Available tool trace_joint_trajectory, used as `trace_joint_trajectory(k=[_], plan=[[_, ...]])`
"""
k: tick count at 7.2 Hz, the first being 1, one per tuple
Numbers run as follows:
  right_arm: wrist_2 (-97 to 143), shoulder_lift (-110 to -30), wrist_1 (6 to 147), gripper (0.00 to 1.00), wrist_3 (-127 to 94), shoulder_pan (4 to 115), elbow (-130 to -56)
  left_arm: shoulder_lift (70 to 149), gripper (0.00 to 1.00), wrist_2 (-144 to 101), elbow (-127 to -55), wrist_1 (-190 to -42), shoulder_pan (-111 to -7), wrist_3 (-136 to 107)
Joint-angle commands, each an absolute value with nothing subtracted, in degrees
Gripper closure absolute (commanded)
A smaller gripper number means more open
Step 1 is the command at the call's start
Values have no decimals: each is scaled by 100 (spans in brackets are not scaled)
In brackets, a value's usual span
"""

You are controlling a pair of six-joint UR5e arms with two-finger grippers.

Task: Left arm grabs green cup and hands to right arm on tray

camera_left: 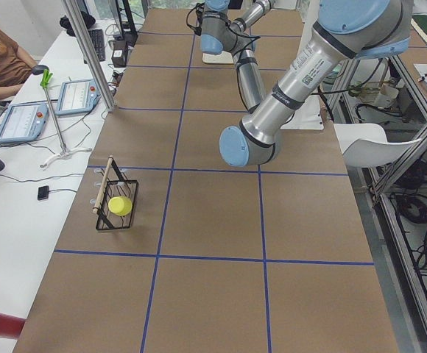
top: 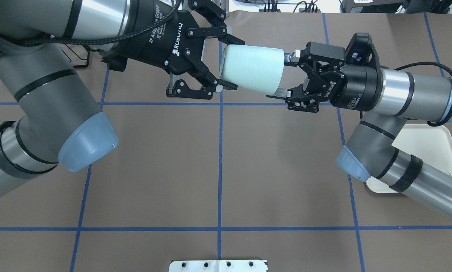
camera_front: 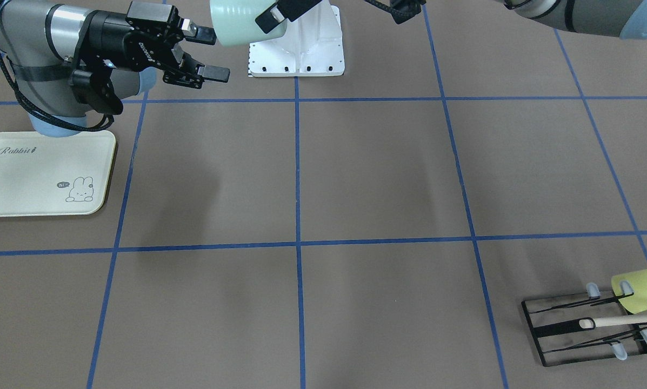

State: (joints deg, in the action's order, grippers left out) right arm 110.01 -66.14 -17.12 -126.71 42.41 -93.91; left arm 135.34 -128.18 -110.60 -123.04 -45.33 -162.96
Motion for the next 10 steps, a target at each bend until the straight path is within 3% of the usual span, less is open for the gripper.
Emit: trace_joint_trajectory(k=[1,10], plan=[[10960,-6592,-1714,10,-12630,4184,-9395,13535,82,-12814,-11022,-12305,-4535,-16373],[10854,-6592,-1714,11,-12630,4210,-9360,13535,82,-12814,-11004,-12296,-4509,-16427]])
